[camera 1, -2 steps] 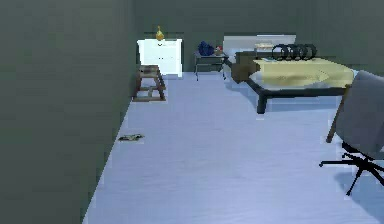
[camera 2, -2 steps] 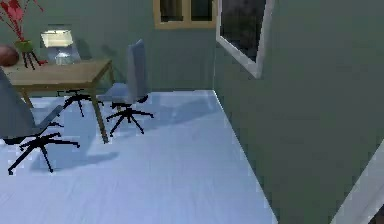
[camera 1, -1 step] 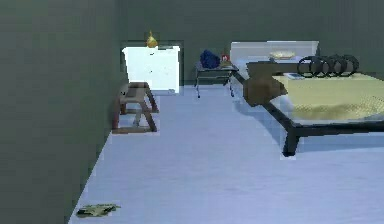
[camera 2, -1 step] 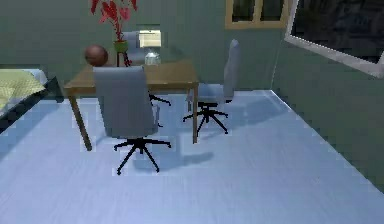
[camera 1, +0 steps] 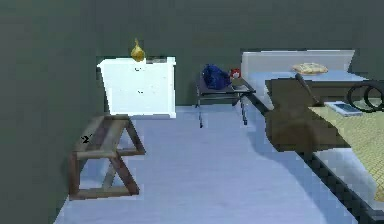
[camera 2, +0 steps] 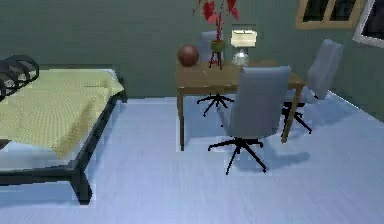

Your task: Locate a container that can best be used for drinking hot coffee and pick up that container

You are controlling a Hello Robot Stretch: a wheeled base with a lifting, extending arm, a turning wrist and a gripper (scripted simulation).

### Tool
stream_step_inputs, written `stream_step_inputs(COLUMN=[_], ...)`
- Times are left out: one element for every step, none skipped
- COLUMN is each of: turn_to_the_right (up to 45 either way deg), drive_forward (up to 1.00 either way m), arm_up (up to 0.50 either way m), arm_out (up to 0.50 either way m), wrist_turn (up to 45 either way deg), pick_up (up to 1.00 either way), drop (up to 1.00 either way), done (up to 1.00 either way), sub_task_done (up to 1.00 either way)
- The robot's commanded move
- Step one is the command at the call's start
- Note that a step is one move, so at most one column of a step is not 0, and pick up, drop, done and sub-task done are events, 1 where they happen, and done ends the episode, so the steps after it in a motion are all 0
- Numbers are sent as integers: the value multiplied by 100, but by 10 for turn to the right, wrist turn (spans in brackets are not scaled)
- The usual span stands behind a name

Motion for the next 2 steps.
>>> stream_step_inputs(turn_to_the_right=[0,-150], drive_forward=[100,0], arm_up=[0,0], arm_out=[0,0], wrist_turn=[0,0], pick_up=[0,0], drop=[0,0], done=[0,0], sub_task_done=[0,0])
